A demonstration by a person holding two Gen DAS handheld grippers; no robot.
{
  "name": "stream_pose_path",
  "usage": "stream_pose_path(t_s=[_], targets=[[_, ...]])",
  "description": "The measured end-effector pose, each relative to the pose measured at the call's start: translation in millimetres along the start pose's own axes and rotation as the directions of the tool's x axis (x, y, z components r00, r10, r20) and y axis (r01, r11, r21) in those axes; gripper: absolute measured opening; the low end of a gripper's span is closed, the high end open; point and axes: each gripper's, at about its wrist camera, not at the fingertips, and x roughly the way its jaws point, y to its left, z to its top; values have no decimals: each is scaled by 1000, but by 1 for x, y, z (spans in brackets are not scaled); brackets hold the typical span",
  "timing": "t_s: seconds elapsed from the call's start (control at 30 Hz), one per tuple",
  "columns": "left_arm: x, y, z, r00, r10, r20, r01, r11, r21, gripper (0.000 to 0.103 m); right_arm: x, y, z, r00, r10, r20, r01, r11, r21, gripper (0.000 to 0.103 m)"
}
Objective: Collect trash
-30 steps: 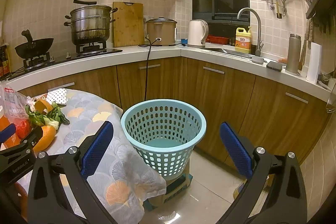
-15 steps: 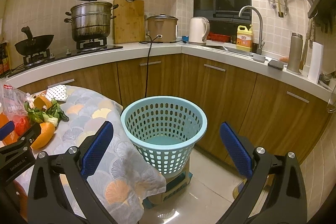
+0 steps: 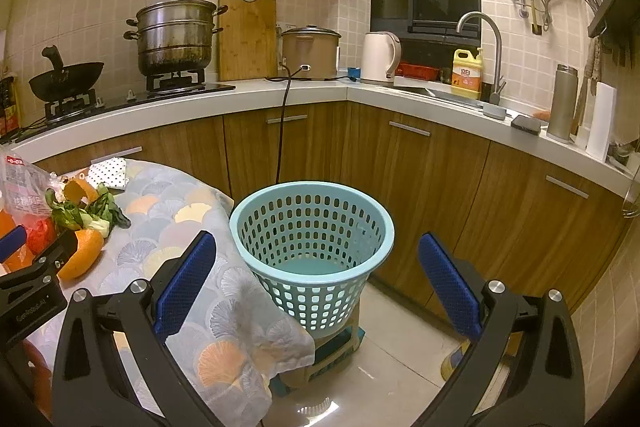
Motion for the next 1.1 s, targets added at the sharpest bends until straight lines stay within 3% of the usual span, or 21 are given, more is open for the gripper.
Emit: stream_pose_path(t_s=[1.1], targets=[[-1, 0, 1, 1000, 2, 5, -2, 1000, 0, 95, -3, -3, 2, 1000, 6, 2, -6, 1000, 4, 96]])
